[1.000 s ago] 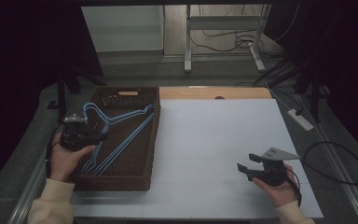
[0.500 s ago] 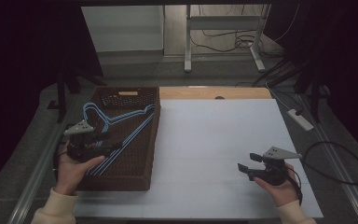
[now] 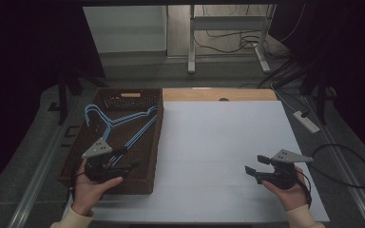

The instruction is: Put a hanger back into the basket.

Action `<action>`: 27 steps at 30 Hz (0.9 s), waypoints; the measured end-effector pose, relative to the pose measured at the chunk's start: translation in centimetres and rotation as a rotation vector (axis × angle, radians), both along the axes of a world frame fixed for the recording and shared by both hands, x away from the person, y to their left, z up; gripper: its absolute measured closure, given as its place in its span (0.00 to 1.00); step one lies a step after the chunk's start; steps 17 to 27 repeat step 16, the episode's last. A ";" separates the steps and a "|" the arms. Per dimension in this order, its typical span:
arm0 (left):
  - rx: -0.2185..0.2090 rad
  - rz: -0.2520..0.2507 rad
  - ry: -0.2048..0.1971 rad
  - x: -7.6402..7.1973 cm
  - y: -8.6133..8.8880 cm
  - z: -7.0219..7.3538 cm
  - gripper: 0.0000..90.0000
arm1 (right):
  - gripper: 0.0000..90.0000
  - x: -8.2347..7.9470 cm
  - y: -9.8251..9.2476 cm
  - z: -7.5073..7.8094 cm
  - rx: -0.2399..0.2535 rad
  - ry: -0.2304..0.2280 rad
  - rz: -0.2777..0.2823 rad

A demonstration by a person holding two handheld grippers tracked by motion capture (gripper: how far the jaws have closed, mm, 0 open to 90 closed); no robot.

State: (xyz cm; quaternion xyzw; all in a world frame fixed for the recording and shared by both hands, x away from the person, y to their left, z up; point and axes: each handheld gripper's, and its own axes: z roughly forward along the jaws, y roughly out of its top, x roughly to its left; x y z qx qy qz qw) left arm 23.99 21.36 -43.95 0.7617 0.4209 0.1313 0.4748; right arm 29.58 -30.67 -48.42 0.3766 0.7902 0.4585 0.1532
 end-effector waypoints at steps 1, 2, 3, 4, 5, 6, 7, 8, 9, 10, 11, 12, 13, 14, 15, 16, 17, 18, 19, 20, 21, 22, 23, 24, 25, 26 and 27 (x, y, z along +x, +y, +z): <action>0.001 -0.002 -0.006 -0.1 -0.2 -0.2 0.32 | 0.32 0.0 -0.1 0.0 0.002 -0.004 0.003; 0.000 -0.004 -0.011 -0.2 -0.4 -0.5 0.32 | 0.32 0.0 -0.2 0.1 0.001 -0.006 0.004; -0.001 -0.007 -0.013 -0.3 -0.5 -0.6 0.32 | 0.32 0.0 -0.3 0.1 0.002 -0.008 0.006; 0.015 -0.016 -0.012 -0.4 -0.9 -0.9 0.31 | 0.32 0.0 -0.4 0.2 0.006 -0.011 0.003; 0.015 -0.016 -0.012 -0.4 -0.9 -0.9 0.31 | 0.32 0.0 -0.4 0.2 0.006 -0.011 0.003; 0.020 -0.018 -0.014 -0.4 -1.0 -1.1 0.31 | 0.32 0.0 -0.5 0.2 0.006 -0.011 0.002; 0.019 -0.021 -0.013 -0.4 -1.1 -1.1 0.31 | 0.32 0.0 -0.5 0.2 0.008 -0.011 0.001; 0.020 -0.026 -0.013 -0.4 -1.2 -1.1 0.31 | 0.32 0.0 -0.6 0.3 0.008 -0.013 -0.001; 0.021 -0.026 -0.014 -0.4 -1.2 -1.1 0.31 | 0.32 0.0 -0.6 0.3 0.007 -0.015 -0.001; 0.016 -0.027 -0.018 -0.5 -1.2 -1.1 0.31 | 0.32 0.0 -0.6 0.3 0.007 -0.015 0.000; 0.014 -0.027 -0.021 -0.5 -1.2 -1.1 0.31 | 0.32 0.0 -0.6 0.3 0.005 -0.014 0.000; 0.014 -0.026 -0.025 -0.5 -1.1 -1.1 0.31 | 0.32 0.0 -0.6 0.3 0.005 -0.015 0.000; 0.014 -0.026 -0.025 -0.5 -1.1 -1.1 0.31 | 0.32 0.0 -0.6 0.3 0.005 -0.015 0.000; 0.011 -0.027 -0.029 -0.5 -1.1 -1.1 0.31 | 0.32 0.0 -0.6 0.3 0.005 -0.015 0.001; 0.010 -0.029 -0.031 -0.5 -1.0 -1.0 0.31 | 0.32 0.0 -0.6 0.3 0.003 -0.015 0.001; 0.010 -0.028 -0.036 -0.5 -1.0 -1.0 0.31 | 0.32 0.0 -0.6 0.3 0.003 -0.014 0.001; 0.010 -0.028 -0.036 -0.5 -1.0 -1.0 0.31 | 0.32 0.0 -0.6 0.3 0.003 -0.014 0.001; 0.010 -0.028 -0.036 -0.5 -1.0 -1.0 0.31 | 0.32 0.0 -0.6 0.3 0.003 -0.014 0.001; 0.010 -0.028 -0.036 -0.5 -1.0 -1.0 0.31 | 0.32 0.0 -0.6 0.3 0.003 -0.014 0.001; 0.010 -0.028 -0.036 -0.5 -1.0 -1.0 0.31 | 0.32 0.0 -0.6 0.3 0.003 -0.014 0.001; 0.010 -0.028 -0.036 -0.5 -1.0 -1.0 0.31 | 0.32 0.0 -0.6 0.3 0.003 -0.014 0.001; 0.010 -0.028 -0.036 -0.5 -1.0 -1.0 0.31 | 0.32 0.0 -0.6 0.3 0.003 -0.014 0.001; 0.010 -0.028 -0.036 -0.5 -1.0 -1.0 0.31 | 0.32 0.0 -0.6 0.3 0.003 -0.014 0.001; 0.010 -0.028 -0.036 -0.5 -1.0 -1.0 0.31 | 0.32 0.0 -0.6 0.3 0.003 -0.014 0.001; 0.010 -0.028 -0.036 -0.5 -1.0 -1.0 0.31 | 0.32 0.0 -0.6 0.3 0.003 -0.014 0.001; 0.010 -0.028 -0.036 -0.5 -1.0 -1.0 0.31 | 0.32 0.0 -0.6 0.3 0.003 -0.014 0.001; 0.010 -0.028 -0.036 -0.5 -1.0 -1.0 0.31 | 0.32 0.0 -0.6 0.3 0.003 -0.014 0.001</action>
